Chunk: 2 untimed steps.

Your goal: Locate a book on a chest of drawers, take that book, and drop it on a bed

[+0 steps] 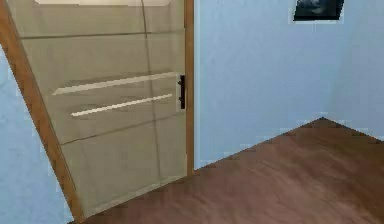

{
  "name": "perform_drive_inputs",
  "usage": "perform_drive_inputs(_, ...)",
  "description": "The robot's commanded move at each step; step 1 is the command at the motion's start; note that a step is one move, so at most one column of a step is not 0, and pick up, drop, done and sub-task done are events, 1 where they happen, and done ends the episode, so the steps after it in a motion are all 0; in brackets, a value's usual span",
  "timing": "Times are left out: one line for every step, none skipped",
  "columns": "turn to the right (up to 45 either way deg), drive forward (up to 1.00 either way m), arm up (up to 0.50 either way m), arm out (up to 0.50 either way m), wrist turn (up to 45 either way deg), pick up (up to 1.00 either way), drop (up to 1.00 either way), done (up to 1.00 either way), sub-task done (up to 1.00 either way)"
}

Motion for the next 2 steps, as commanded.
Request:
perform_drive_inputs(-45.0, 0.0, 0.0, 0.0, 0.0, 0.0, 0.0, 0.0, 0.0)
perform_drive_inputs(-45.0, 0.0, 0.0, 0.0, 0.0, 0.0, 0.0, 0.0, 0.0)
